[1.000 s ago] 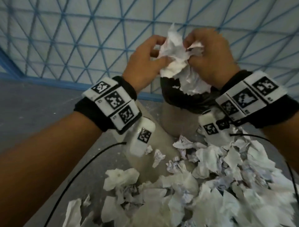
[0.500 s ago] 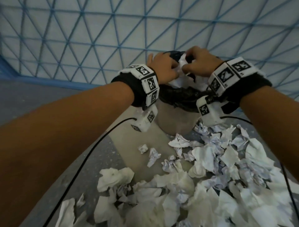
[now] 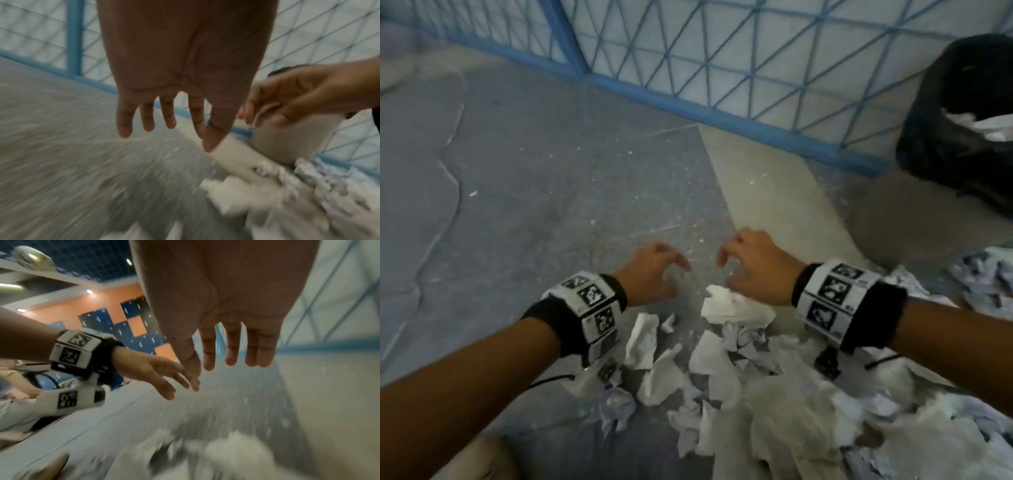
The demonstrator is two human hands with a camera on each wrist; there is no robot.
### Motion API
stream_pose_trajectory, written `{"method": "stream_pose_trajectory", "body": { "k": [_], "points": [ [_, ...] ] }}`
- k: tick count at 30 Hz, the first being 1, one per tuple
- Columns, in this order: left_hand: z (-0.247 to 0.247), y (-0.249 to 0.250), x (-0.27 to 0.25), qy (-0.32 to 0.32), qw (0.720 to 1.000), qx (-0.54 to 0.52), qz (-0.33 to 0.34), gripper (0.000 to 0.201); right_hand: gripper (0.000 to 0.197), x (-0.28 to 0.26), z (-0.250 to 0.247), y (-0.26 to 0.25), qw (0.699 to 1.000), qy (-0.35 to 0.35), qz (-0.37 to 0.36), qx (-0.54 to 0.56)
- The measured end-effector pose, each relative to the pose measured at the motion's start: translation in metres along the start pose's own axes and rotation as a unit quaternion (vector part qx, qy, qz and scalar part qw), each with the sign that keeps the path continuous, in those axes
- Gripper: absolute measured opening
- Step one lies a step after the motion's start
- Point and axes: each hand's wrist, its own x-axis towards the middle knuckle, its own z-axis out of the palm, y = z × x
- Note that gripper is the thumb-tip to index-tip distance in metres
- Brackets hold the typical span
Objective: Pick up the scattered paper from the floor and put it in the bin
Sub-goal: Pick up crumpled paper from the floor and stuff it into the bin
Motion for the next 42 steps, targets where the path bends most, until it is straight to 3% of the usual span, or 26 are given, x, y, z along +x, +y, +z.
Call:
{"method": "stream_pose_trajectory", "body": {
  "k": [3, 6, 9, 13, 15, 18, 21, 23, 25, 27, 29, 31, 32, 35, 39, 42],
  "points": [
    [0.037, -0.040, -0.038, -0.105, 0.992, 0.016, -0.065, 0.082, 0.084, 0.005, 0.056, -0.005, 0.982, -0.184, 0.034, -0.035],
    [0.068, -0.042, -0.061, -0.116, 0.990, -0.007, -0.076, 0.100, 0.097, 0.006, 0.089, -0.008, 0.963, -0.249, 0.039, -0.095],
    [0.089, -0.034, -0.065, -0.086, 0.994, 0.001, -0.068, 0.090, 0.069, 0.011, 0.102, -0.009, 0.967, -0.222, 0.010, -0.127],
    [0.101, -0.033, -0.053, -0.021, 0.999, 0.046, -0.011, 0.044, 0.030, 0.026, 0.097, -0.001, 0.987, -0.130, -0.057, -0.078],
    [0.098, -0.039, -0.048, 0.001, 1.000, 0.000, -0.013, 0.025, 0.029, 0.030, 0.091, 0.002, 0.992, -0.095, -0.074, -0.035],
    [0.079, -0.048, -0.051, 0.082, 0.993, -0.083, -0.034, 0.016, 0.028, 0.026, 0.083, -0.005, 0.991, -0.033, -0.125, 0.022],
    [0.064, -0.061, -0.069, 0.129, 0.985, -0.102, -0.046, 0.015, 0.037, 0.013, 0.086, -0.030, 0.970, -0.063, -0.236, -0.006],
    [0.061, -0.067, -0.087, 0.082, 0.991, -0.096, -0.036, 0.032, 0.051, 0.008, 0.103, -0.043, 0.933, -0.105, -0.326, -0.109],
    [0.066, -0.073, -0.106, -0.008, 0.998, -0.063, -0.027, 0.067, 0.060, 0.004, 0.125, -0.046, 0.889, -0.128, -0.390, -0.205],
    [0.077, -0.076, -0.125, -0.076, 0.996, 0.022, -0.035, 0.091, 0.047, 0.001, 0.139, -0.043, 0.866, -0.160, -0.383, -0.280],
    [0.088, -0.079, -0.138, -0.083, 0.987, 0.135, -0.018, 0.101, 0.036, 0.002, 0.143, -0.037, 0.857, -0.170, -0.362, -0.324],
    [0.097, -0.085, -0.141, -0.089, 0.978, 0.184, -0.032, 0.090, 0.031, 0.005, 0.144, -0.031, 0.854, -0.156, -0.383, -0.315],
    [0.102, -0.091, -0.141, -0.077, 0.979, 0.188, -0.016, 0.080, 0.020, 0.007, 0.143, -0.029, 0.853, -0.134, -0.399, -0.310],
    [0.106, -0.095, -0.136, -0.076, 0.995, 0.057, -0.004, 0.050, 0.028, 0.018, 0.135, -0.023, 0.864, -0.089, -0.423, -0.260],
    [0.103, -0.096, -0.123, -0.016, 0.998, -0.045, -0.042, 0.030, 0.007, 0.026, 0.119, -0.016, 0.894, -0.097, -0.377, -0.222],
    [0.095, -0.093, -0.109, 0.074, 0.984, -0.150, -0.055, 0.021, 0.014, 0.034, 0.107, -0.008, 0.936, -0.084, -0.302, -0.159]
  ]
}}
